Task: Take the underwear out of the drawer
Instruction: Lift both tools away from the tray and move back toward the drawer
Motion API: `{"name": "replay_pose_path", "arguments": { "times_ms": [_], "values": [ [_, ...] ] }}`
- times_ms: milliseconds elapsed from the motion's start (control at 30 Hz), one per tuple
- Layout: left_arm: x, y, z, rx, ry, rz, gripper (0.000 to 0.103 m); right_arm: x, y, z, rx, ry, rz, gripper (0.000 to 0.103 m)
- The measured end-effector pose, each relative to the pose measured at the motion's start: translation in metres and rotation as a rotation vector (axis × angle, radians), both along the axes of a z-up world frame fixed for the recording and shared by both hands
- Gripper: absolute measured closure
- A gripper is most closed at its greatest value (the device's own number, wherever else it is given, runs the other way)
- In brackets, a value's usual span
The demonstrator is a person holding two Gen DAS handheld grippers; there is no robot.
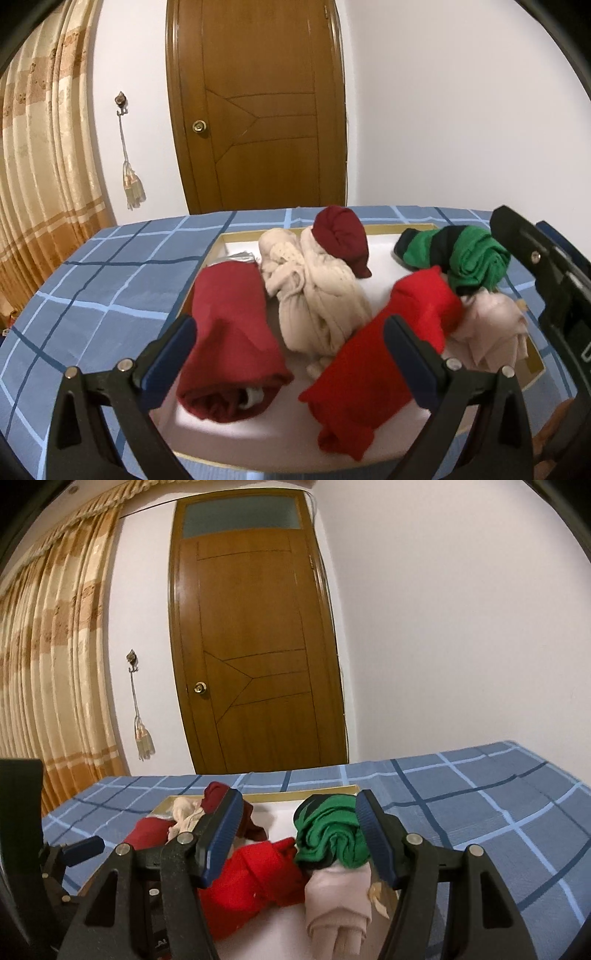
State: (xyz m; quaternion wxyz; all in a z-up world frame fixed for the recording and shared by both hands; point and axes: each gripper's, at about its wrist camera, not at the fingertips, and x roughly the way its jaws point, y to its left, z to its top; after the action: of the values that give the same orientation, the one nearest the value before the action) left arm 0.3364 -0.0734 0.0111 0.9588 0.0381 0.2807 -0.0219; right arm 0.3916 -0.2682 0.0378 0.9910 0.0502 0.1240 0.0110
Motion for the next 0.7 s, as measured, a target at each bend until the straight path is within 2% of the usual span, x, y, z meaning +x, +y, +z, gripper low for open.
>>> {"name": "replay_pose_path", "arguments": {
  "times_ms": [233, 467, 700],
  "values": [
    [-0.019, 0.003, 0.000, 0.004, 0.002, 0.017, 0.001, -0.029, 0.007, 0.003, -0.023, -0.032, -0.019, 0.037],
    [-0.039, 0.006, -0.001, -0.001, 0.012, 0.027, 0.001, -0.043, 0.006, 0.001, -0.002, 0.001, -0.029, 0.037],
    [-0.056, 0.005, -0.002, 0.004, 0.015, 0.030, 0.001, -0.064, -0.006, -0.001, 0.079, 0.012, -0.059, 0.037]
  ]
}}
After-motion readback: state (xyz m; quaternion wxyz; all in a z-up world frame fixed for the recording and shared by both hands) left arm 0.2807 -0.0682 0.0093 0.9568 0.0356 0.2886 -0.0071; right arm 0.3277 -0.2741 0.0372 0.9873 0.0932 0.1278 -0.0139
